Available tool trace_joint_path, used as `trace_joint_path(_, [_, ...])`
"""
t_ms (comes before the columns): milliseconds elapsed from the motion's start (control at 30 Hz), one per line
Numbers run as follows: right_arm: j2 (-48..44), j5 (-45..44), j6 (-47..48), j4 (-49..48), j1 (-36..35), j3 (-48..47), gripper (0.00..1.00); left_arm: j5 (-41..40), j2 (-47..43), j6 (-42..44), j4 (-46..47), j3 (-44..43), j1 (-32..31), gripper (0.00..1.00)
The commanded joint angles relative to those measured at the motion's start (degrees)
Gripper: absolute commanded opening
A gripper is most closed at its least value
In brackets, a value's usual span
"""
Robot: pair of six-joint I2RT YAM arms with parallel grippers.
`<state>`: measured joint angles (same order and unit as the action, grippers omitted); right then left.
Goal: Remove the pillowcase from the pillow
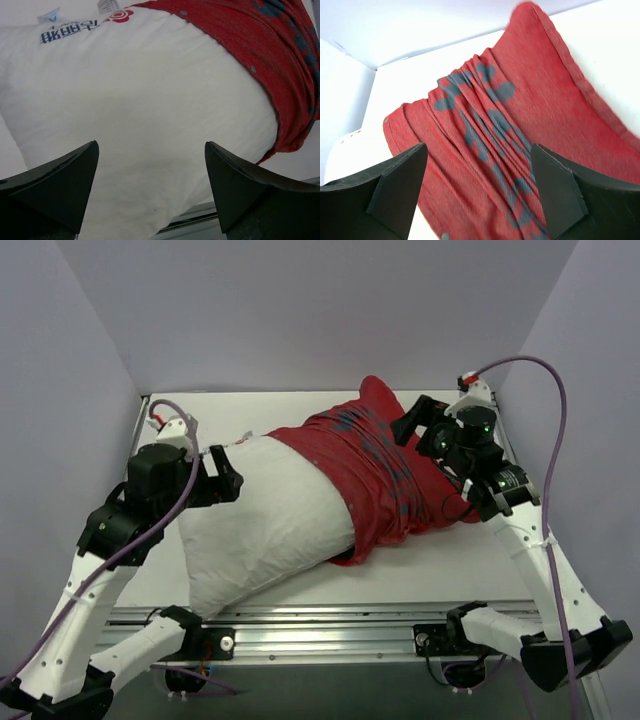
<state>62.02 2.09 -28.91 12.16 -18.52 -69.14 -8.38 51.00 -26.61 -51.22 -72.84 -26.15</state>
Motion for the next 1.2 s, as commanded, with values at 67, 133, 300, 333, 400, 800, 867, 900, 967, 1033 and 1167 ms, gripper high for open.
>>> trace_joint_path(67, [17.3, -2.7, 10.1, 0.6, -5.6, -11.6, 0.83, 3.6, 16.6, 5.9, 8.4, -9.3, 0.5, 0.94])
trace_joint_path(133, [24.7, -0.6, 13.2, -0.1, -6.9, -17.6, 0.84, 5.1, 23.8, 6.7, 12.3, -13.5, 0.6, 0.94])
trace_joint_path(300, [38.8, 1.0, 17.3, -0.7, -7.4, -27.1, 0.86, 5.9, 41.2, 9.6, 13.5, -24.5, 1.9, 0.94])
trace_joint_path(333, [40.5, 1.6, 18.3, -0.3, -7.6, -30.1, 0.86, 6.3, 43.0, 9.6, 13.7, -25.6, 2.2, 0.94])
trace_joint_path(400, [45.3, 3.4, 20.7, 0.9, -8.0, -32.7, 0.86, 7.1, 47.5, 9.5, 12.6, -27.6, 3.0, 0.94])
trace_joint_path(800, [44.2, 3.1, 18.3, -3.5, -9.0, -11.7, 0.72, 14.0, 33.1, 3.3, 18.3, -0.2, 3.0, 0.96])
trace_joint_path(867, [42.4, 0.7, 14.7, -4.2, -9.0, -7.5, 0.59, 13.5, 30.5, 2.8, 18.2, 1.8, 3.0, 0.96])
trace_joint_path(900, [40.2, -0.1, 13.4, -4.4, -9.1, -3.7, 0.57, 13.6, 28.1, 2.5, 17.8, 2.2, 3.0, 0.96])
trace_joint_path(967, [35.7, -1.9, 10.3, -4.3, -9.2, -0.2, 0.57, 14.0, 26.2, 1.1, 16.9, 3.3, 3.0, 0.96])
trace_joint_path(1033, [32.1, -1.9, 8.8, -4.7, -10.2, 4.2, 0.60, 15.9, 23.1, 0.8, 15.9, 4.4, 2.9, 0.96])
trace_joint_path(1167, [24.6, -4.0, 8.4, -3.9, -12.7, 5.2, 0.62, 13.6, 19.3, 2.3, 12.7, 4.6, 3.0, 0.95])
